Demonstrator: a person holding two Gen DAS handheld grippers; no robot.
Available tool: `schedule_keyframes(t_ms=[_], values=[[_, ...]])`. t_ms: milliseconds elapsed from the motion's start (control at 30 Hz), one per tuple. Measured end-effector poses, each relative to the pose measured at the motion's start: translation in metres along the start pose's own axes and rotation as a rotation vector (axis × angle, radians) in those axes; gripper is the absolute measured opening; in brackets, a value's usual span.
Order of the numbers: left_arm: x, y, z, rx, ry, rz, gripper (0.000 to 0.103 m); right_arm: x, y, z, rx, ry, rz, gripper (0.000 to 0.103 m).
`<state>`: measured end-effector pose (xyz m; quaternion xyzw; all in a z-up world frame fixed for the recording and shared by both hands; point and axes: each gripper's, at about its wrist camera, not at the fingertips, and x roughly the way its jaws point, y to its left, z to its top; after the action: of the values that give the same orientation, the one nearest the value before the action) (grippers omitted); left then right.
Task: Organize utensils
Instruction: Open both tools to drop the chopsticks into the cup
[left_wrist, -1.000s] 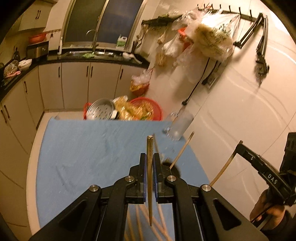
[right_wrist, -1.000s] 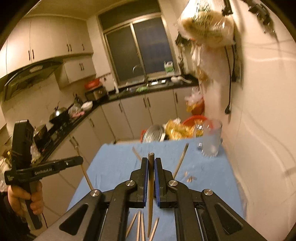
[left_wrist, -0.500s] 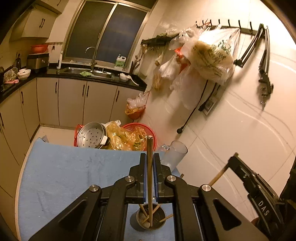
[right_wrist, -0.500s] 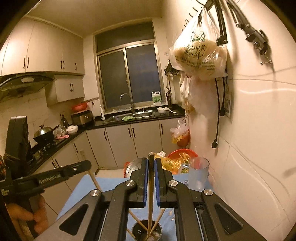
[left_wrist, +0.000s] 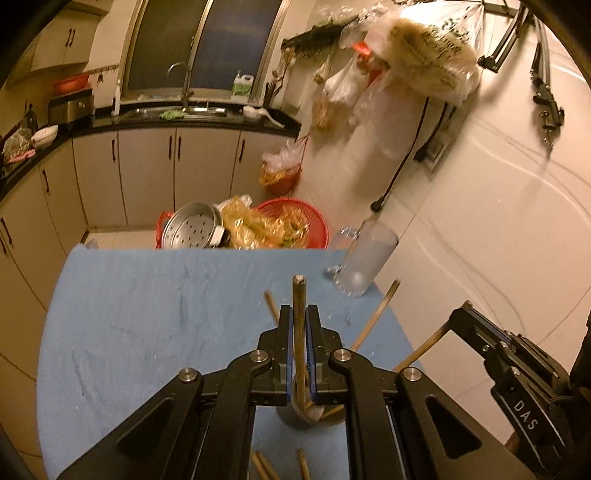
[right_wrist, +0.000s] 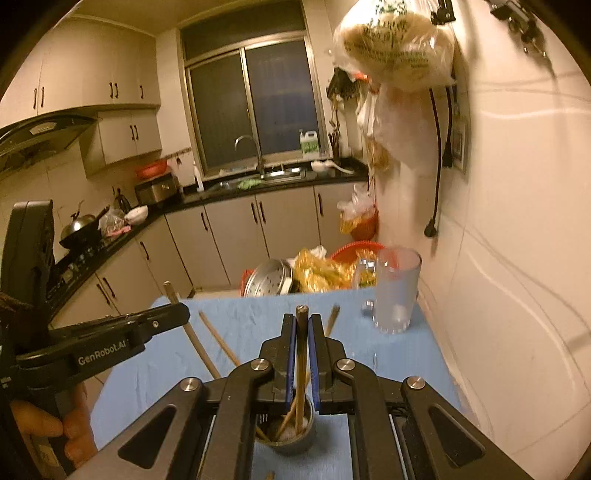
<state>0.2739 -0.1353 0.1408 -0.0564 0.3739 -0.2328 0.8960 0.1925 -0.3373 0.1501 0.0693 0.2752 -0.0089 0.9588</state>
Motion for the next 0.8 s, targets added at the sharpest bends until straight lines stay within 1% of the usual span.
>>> schedule_keyframes(t_ms=[133,267,333,400,467,500,533,567,667,733,800], values=[[0.0,0.006,-0.011,-0.011,0.024,0.002,0.007,0.001,-0.002,-0.011,0.001,0.027,-0.005,0.008],[0.0,0.006,-0.013,-0.001,0.048,-0.002,0.007,0.002,-0.001,-0.016,-0.001,0.043,-0.007,0.011],[-0.001,0.007,-0.014,-0.006,0.051,-0.005,0.008,0.001,-0.001,-0.018,0.002,0.044,-0.007,0.011],[-0.005,0.011,-0.013,-0.016,0.046,-0.001,0.014,0.0,0.0,-0.018,0.002,0.044,-0.012,0.011],[-0.011,0.017,-0.013,-0.036,0.037,-0.007,0.036,-0.004,0.001,-0.018,0.005,0.041,-0.02,0.015],[-0.017,0.021,-0.013,-0.048,0.027,-0.011,0.04,-0.008,0.0,-0.018,0.007,0.039,-0.023,0.016],[-0.025,0.027,-0.015,-0.059,0.012,-0.011,0.042,-0.013,0.0,-0.018,0.007,0.035,-0.024,0.02],[-0.033,0.034,-0.017,-0.065,0.002,-0.008,0.044,-0.017,0.0,-0.019,0.007,0.032,-0.026,0.026],[-0.046,0.057,-0.029,-0.087,0.006,0.016,0.046,-0.034,-0.003,-0.029,0.016,0.039,-0.02,0.034],[-0.049,0.082,-0.048,-0.133,0.049,0.055,0.047,-0.039,-0.005,-0.045,0.036,0.082,0.001,0.036],[-0.045,0.109,-0.074,-0.209,0.114,0.092,0.046,-0.036,-0.005,-0.066,0.047,0.146,0.023,0.036]])
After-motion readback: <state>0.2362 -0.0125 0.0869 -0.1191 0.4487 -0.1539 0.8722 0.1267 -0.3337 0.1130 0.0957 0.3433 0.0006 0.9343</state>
